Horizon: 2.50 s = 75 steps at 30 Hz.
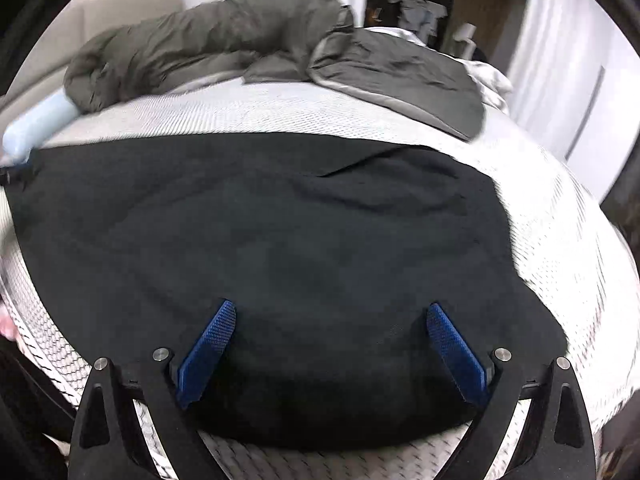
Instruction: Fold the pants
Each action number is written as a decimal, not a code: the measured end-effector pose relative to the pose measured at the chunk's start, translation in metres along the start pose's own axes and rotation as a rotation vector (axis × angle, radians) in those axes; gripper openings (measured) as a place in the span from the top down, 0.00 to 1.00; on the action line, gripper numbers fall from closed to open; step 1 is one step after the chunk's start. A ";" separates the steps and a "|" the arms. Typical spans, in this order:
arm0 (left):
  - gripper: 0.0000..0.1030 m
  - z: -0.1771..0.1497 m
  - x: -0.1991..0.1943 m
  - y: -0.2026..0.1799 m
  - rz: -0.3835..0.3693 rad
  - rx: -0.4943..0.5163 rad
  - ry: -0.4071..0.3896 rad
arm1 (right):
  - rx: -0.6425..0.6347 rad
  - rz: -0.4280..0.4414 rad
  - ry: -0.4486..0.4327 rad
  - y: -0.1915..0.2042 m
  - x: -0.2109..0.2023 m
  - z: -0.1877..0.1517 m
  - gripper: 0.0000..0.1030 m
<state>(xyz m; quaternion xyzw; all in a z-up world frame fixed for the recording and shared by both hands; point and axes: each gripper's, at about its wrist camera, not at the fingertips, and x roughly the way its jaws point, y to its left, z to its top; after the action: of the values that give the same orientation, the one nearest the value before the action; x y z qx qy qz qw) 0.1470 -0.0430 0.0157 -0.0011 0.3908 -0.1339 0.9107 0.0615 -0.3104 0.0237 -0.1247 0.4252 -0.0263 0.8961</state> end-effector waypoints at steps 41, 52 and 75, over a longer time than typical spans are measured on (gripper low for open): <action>0.11 0.024 0.086 -0.085 -0.075 0.135 0.113 | 0.194 -0.319 0.026 -0.045 0.019 0.035 0.05; 0.11 0.047 0.148 -0.071 -0.026 0.144 0.200 | -0.044 0.035 0.152 0.046 0.087 0.072 0.05; 0.18 0.078 0.167 -0.005 0.054 -0.042 0.166 | 0.064 0.019 0.067 0.058 0.105 0.115 0.09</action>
<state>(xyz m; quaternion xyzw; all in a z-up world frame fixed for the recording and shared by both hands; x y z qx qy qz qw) 0.3106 -0.0970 -0.0482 0.0016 0.4677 -0.1010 0.8781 0.2135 -0.2471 0.0004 -0.0908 0.4550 -0.0354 0.8851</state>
